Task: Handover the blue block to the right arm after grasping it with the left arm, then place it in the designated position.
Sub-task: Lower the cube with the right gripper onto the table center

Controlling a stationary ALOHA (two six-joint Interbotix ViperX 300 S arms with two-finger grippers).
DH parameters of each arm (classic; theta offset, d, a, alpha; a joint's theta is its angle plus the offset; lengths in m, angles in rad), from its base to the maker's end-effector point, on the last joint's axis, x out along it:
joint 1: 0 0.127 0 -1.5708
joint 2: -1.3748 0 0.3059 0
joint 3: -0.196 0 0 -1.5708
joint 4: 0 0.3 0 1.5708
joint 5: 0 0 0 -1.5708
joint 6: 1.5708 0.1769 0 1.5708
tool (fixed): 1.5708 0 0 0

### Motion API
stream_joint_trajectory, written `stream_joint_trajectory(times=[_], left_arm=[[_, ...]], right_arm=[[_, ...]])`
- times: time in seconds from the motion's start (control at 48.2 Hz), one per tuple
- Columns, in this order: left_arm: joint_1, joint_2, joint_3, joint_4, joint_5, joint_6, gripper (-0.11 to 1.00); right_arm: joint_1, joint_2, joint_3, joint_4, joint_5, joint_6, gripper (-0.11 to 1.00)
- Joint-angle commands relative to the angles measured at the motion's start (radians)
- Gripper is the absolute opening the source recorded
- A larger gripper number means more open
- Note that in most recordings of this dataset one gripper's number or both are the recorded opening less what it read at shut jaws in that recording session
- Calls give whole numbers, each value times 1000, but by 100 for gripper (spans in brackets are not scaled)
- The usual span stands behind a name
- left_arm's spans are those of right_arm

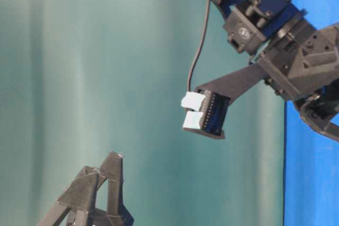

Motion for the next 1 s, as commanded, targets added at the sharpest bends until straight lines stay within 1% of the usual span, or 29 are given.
stream_joint_trajectory(times=[0.0,0.228,0.664,0.685,0.789,0.851,0.892,0.975], left_arm=[[-3,-5,-21,2,-5,-2,93],[-3,-5,-23,2,-5,-2,93],[-2,-5,-21,2,-5,-2,93],[-3,-6,-21,0,-5,-2,93],[-2,-5,-23,0,-5,-2,93],[-3,-6,-23,2,-5,-2,93],[-3,-5,-23,2,-5,-2,93],[-3,-5,-23,0,-5,-2,93]], right_arm=[[-5,-11,-8,6,-8,2,46],[-5,-11,5,6,2,0,45],[-3,-12,-2,8,21,2,45],[-5,-14,-2,8,21,2,48],[-3,-23,-3,8,29,2,78],[-3,-37,-3,8,43,0,92],[-3,-49,-3,6,54,-2,95],[-5,-78,-2,5,77,-5,89]])
